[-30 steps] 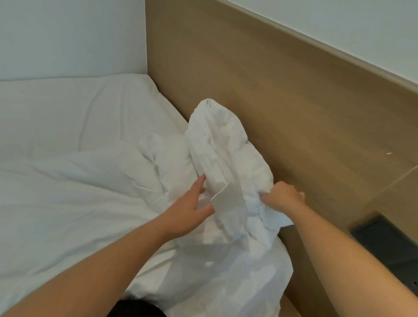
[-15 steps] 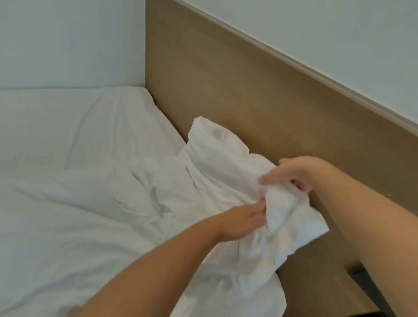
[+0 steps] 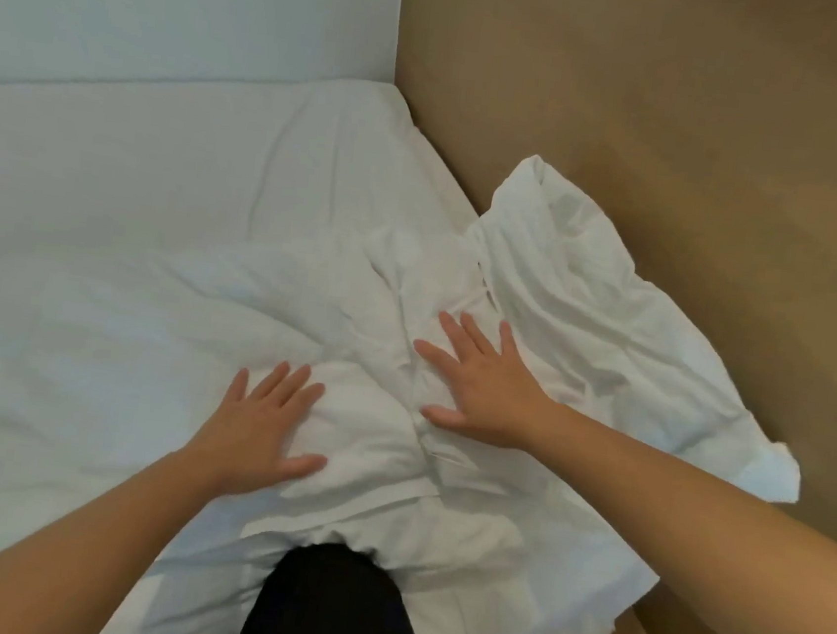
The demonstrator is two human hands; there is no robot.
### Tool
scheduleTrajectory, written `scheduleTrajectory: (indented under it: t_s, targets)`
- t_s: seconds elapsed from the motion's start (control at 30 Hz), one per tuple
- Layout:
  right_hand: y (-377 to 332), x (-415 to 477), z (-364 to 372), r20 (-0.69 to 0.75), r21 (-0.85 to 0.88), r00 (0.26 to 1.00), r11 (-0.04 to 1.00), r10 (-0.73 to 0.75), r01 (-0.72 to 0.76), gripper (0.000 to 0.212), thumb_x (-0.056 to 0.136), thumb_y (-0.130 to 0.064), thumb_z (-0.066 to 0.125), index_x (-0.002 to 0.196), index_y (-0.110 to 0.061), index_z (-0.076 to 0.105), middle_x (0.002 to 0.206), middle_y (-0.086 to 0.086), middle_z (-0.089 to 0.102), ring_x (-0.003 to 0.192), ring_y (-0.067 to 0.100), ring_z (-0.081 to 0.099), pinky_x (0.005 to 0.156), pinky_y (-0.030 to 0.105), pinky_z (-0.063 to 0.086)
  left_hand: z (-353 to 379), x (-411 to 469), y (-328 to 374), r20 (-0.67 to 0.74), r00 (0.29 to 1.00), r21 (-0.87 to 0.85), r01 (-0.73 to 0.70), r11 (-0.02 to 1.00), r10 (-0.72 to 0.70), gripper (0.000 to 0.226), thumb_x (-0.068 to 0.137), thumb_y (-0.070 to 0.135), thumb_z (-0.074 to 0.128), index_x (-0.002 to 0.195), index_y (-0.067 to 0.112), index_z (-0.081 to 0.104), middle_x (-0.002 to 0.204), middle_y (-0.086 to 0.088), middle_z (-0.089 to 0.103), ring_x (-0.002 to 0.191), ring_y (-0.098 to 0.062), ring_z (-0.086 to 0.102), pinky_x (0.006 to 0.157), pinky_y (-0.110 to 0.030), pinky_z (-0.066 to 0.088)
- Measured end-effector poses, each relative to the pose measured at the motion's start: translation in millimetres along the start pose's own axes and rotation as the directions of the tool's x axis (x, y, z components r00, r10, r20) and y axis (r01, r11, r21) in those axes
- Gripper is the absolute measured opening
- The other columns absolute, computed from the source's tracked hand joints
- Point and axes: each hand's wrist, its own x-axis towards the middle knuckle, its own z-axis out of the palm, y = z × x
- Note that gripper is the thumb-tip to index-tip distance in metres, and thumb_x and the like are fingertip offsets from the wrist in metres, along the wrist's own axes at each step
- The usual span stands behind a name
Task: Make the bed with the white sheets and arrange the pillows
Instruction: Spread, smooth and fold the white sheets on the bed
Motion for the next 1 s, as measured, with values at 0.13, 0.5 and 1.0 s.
scheduleTrajectory:
  t_s: [0.13,0.5,1.0]
  targets:
    - [-22,-5,21,0.026,-0.123,0.997,0.99,-0.069,0.072,0.104,0.077,-0.078,0.049,0.154,-0.036,-0.007,0.159,0.008,-0.029,0.147,0.037,-0.02,0.114,0.063,0.002,19,-48,-12,0.05,0.999,0.168,0.005,0.986,-0.014,0.103,0.079,0.079,0.036,0.15,0.028,-0.018,0.155,-0.001,-0.028,0.146,-0.022,-0.017,0.118,-0.056,0.003]
    - [-15,-35,-12,0.049,0.34,0.982,0.921,0.184,-0.189,0.038,0.092,-0.015,0.047,0.127,-0.02,0.06,0.13,0.007,0.061,0.117,0.03,0.056,0.095,0.038,0.046,-27,-179,-95,-0.443,0.891,0.2,0.206,0.958,-0.099,0.056,0.053,-0.01,0.079,0.106,0.01,0.073,0.101,-0.013,0.074,0.066,-0.032,0.072,0.046,-0.039,0.055]
    - [-222,16,-4,-0.062,0.243,0.953,0.922,-0.295,0.301,0.103,0.081,-0.073,0.052,0.15,-0.043,-0.017,0.159,-0.002,-0.029,0.147,0.026,-0.022,0.115,0.062,-0.006,54,-240,-132,0.019,0.833,0.028,0.552,0.833,-0.553,0.105,0.089,0.057,0.053,0.151,0.019,-0.021,0.161,-0.005,-0.02,0.15,-0.024,-0.008,0.121,-0.045,0.01]
